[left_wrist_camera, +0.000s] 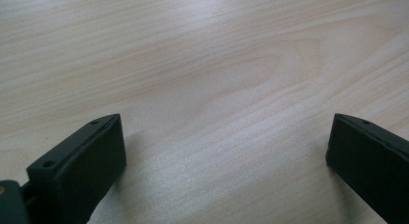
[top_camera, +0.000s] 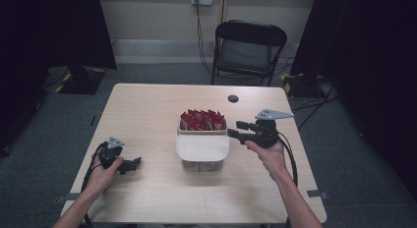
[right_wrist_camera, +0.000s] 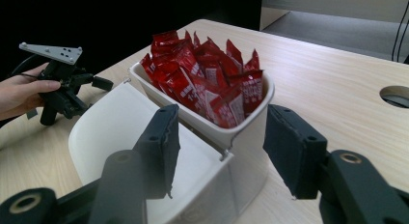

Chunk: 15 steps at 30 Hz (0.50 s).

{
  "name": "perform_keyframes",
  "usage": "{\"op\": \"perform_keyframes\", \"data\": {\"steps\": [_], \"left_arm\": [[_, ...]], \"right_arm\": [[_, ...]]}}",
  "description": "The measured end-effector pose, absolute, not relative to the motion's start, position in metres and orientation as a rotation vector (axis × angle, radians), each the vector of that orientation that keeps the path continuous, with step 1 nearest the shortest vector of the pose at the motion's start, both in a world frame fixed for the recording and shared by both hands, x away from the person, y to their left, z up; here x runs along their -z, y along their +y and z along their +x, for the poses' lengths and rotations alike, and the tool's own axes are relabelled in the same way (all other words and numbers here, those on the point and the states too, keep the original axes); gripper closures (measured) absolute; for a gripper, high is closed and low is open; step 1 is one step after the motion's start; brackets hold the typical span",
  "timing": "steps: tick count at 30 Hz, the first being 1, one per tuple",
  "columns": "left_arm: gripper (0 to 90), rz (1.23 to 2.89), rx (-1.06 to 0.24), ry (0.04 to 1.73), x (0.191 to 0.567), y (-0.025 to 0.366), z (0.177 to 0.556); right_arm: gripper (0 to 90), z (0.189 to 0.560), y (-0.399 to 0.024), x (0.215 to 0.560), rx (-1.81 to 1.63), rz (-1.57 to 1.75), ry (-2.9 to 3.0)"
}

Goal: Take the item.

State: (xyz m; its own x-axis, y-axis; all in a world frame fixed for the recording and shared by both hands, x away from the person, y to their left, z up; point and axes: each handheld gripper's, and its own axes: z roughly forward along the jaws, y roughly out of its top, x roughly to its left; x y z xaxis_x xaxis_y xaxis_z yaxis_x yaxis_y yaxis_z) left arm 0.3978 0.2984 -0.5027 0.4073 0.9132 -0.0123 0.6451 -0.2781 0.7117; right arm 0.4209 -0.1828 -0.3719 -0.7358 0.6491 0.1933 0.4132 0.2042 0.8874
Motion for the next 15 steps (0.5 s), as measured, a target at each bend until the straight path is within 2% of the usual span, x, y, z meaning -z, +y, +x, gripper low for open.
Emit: {"op": "perform_keyframes", "data": {"steps": [3, 15], "left_arm": [[0.0, 2.024, -0.537, 1.321, 0.503, 0.298, 0.398], [0.0, 2.025, -0.537, 1.321, 0.503, 0.298, 0.398]], "right_arm": [[54.4, 0.425, -0.177, 0.371, -1.55, 1.005, 2.262], [63.9, 0.441, -0.164, 0.371, -1.558, 1.001, 2.281]]}}
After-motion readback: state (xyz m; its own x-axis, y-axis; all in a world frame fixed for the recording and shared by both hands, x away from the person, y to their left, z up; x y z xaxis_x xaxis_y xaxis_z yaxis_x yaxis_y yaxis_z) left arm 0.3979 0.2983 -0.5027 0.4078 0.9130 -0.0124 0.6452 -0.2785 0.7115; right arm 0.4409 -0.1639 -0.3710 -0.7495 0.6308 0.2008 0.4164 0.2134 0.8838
